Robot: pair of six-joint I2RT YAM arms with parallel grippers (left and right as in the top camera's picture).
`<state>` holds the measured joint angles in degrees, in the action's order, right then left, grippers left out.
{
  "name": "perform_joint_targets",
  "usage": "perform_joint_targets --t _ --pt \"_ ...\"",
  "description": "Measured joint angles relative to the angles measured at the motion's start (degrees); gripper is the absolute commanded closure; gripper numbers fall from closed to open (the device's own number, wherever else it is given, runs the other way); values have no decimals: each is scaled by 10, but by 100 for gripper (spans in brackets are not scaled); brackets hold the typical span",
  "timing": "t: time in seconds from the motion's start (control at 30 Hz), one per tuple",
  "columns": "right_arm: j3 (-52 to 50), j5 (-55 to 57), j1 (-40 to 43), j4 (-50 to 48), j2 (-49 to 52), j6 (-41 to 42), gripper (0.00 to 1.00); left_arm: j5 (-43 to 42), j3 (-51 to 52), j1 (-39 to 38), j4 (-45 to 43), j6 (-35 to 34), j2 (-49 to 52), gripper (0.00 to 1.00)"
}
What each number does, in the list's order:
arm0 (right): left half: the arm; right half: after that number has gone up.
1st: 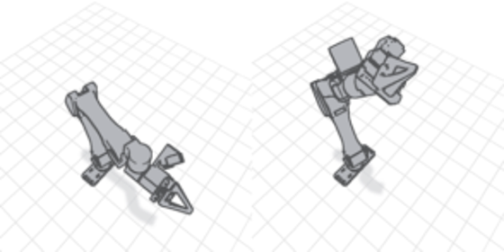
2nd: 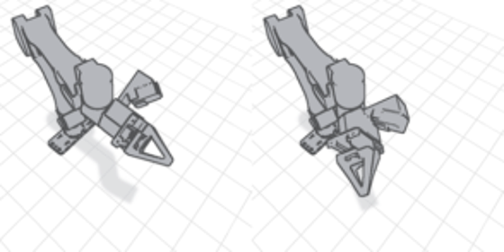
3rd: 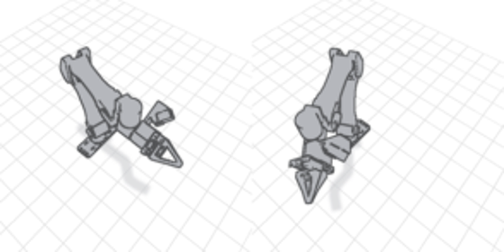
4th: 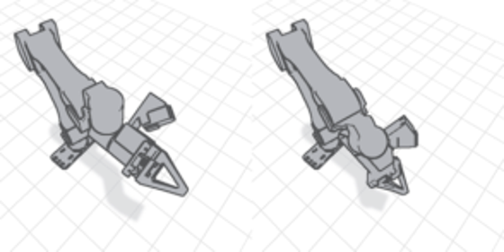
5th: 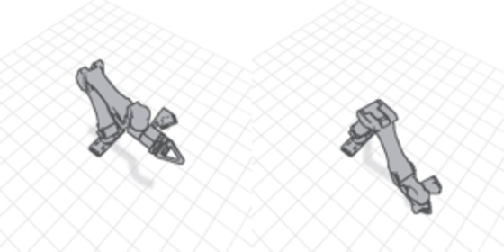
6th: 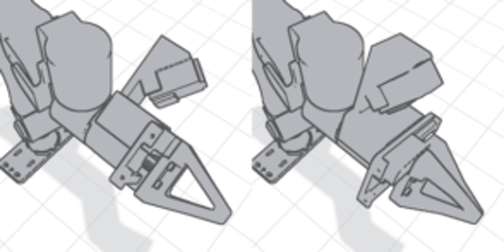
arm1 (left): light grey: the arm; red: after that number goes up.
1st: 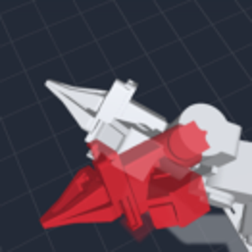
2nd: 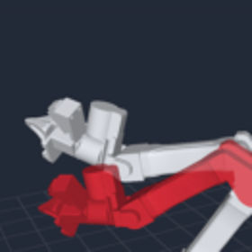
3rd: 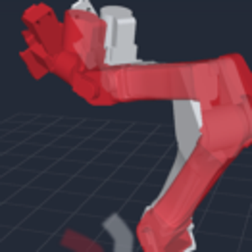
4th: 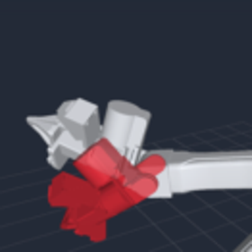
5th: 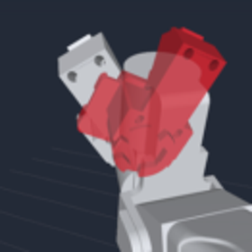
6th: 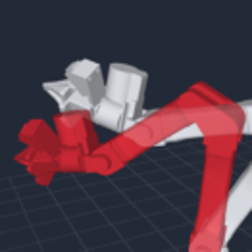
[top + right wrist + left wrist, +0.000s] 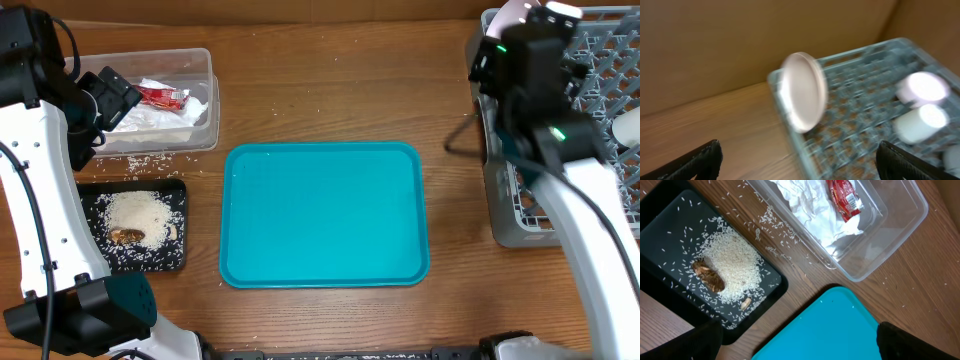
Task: Sort waste into correct bins and load items into the dishwasher
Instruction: 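Set the plate upright in the rack and open the right gripper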
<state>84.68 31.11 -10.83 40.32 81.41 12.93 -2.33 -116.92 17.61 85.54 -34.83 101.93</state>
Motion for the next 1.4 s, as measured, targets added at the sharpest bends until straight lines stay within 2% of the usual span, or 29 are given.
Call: perform_joint_targets --t 0.33,0.6,0.7,0.87,1.2,1.4 --pt "3 -215 0 248 -189 30 0 0 0 0 0 0 0 0" --pt "-68 -258 0 321 -304 52 0 0 0 0 0 0 0 0" --pt "-82 -264 0 422 -335 58 0 0 0 0 0 0 0 0" --pt "-84 -267 0 531 -336 64 0 0 0 0 0 0 0 0" --pt "-84 -266 0 532 -336 49 0 0 0 0 0 0 0 0" --pt "-84 -268 0 485 -336 57 0 0 0 0 0 0 0 0"
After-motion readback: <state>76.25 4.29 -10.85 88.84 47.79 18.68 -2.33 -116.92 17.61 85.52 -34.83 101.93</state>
